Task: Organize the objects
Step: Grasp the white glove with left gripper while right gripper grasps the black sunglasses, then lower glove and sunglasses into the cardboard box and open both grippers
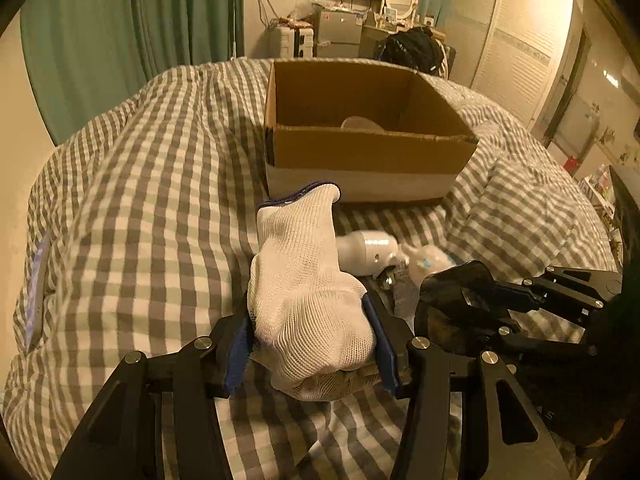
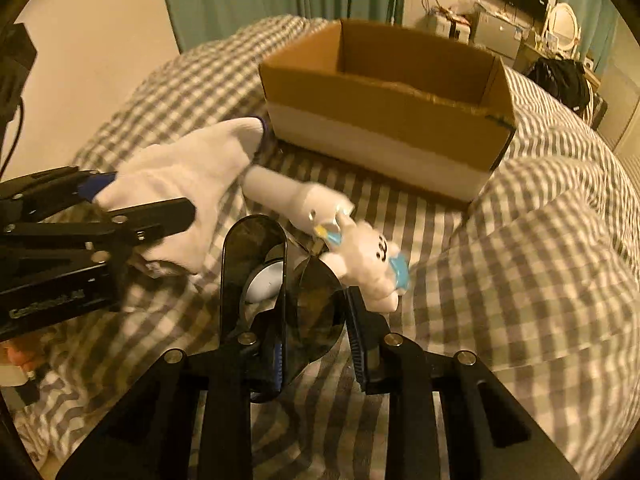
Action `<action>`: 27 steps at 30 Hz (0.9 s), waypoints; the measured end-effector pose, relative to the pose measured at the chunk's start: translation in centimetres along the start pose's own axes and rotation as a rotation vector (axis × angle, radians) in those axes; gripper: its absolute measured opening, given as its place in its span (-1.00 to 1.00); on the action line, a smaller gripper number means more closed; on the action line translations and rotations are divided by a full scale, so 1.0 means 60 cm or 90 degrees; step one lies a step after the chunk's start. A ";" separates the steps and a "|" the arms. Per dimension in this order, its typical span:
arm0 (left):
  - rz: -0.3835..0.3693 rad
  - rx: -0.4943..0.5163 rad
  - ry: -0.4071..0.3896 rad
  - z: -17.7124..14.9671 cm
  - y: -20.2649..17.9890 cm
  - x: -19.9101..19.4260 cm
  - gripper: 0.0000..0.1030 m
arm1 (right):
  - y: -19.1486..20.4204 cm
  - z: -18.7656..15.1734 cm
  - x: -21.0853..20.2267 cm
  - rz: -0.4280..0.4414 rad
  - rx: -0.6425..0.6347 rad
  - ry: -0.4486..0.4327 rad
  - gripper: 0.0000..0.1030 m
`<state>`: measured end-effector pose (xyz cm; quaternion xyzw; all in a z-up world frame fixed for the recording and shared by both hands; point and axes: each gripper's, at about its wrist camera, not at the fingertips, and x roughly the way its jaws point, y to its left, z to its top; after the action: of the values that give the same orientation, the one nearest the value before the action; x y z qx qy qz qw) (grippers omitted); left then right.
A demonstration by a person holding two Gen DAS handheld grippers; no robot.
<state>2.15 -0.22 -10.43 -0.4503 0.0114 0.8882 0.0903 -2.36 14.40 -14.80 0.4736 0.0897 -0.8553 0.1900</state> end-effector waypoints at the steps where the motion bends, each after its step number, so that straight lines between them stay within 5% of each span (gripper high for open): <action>1: -0.001 0.000 -0.003 0.002 -0.001 -0.005 0.04 | 0.000 0.002 -0.008 0.000 -0.001 -0.006 -0.52; 16: -0.006 0.026 -0.070 0.066 -0.007 -0.061 0.04 | -0.002 0.053 -0.094 -0.026 -0.017 -0.084 -0.52; 27: -0.003 0.048 -0.140 0.191 -0.009 -0.066 0.04 | -0.047 0.157 -0.146 -0.050 -0.020 -0.167 -0.52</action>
<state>-4.59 0.89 -0.43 -0.3464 0.0338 0.9310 0.1098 -6.61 15.93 -2.41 0.3507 0.0961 -0.9152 0.1736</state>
